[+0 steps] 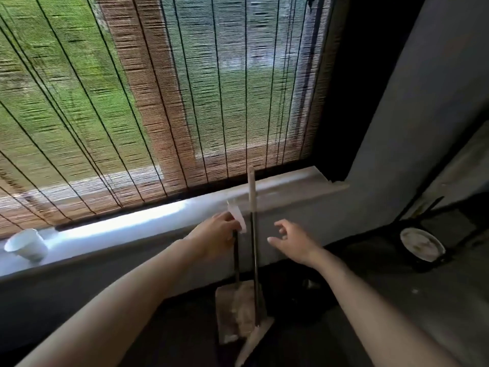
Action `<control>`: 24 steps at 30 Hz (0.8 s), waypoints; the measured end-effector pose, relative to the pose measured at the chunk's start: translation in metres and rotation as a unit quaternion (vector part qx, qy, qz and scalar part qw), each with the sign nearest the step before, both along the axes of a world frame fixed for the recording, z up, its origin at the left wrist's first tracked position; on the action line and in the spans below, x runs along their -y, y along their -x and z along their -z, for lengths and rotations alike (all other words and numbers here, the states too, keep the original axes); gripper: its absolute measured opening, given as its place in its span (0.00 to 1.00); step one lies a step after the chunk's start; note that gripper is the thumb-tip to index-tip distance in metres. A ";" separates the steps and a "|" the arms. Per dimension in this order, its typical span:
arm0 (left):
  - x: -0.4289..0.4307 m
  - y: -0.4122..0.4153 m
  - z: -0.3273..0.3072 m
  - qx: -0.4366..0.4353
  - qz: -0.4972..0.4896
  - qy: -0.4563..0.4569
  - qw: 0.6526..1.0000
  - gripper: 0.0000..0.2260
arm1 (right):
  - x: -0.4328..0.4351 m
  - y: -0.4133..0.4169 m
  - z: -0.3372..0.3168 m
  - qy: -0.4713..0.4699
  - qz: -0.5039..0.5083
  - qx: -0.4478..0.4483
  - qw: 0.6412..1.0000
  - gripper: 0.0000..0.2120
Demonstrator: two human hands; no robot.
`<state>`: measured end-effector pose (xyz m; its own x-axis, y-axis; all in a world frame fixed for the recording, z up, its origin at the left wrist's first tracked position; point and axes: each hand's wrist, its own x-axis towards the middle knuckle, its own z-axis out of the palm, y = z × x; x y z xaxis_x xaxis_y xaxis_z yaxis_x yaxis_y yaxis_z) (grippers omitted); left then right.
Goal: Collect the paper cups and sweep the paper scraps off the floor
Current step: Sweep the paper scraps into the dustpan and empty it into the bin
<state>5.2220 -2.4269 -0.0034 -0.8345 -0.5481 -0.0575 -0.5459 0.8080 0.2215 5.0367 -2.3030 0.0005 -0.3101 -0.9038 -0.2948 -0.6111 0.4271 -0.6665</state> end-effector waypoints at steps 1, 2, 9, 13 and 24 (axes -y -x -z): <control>0.007 -0.007 -0.002 0.007 0.004 -0.003 1.000 0.21 | 0.005 -0.008 0.001 0.002 0.011 0.005 1.000 0.26; 0.014 -0.011 -0.002 0.013 0.013 0.002 1.000 0.22 | 0.007 -0.015 0.002 0.001 0.017 0.007 1.000 0.26; 0.058 0.000 -0.001 0.046 0.097 0.017 0.994 0.22 | 0.024 -0.037 0.012 -0.009 0.080 0.042 0.996 0.27; 0.083 0.019 -0.007 0.017 0.086 0.020 0.996 0.22 | 0.050 -0.023 0.011 0.029 0.125 0.063 0.990 0.28; 0.132 0.035 0.027 0.029 0.089 -0.054 0.994 0.21 | 0.133 0.008 0.017 0.087 0.118 0.048 0.988 0.33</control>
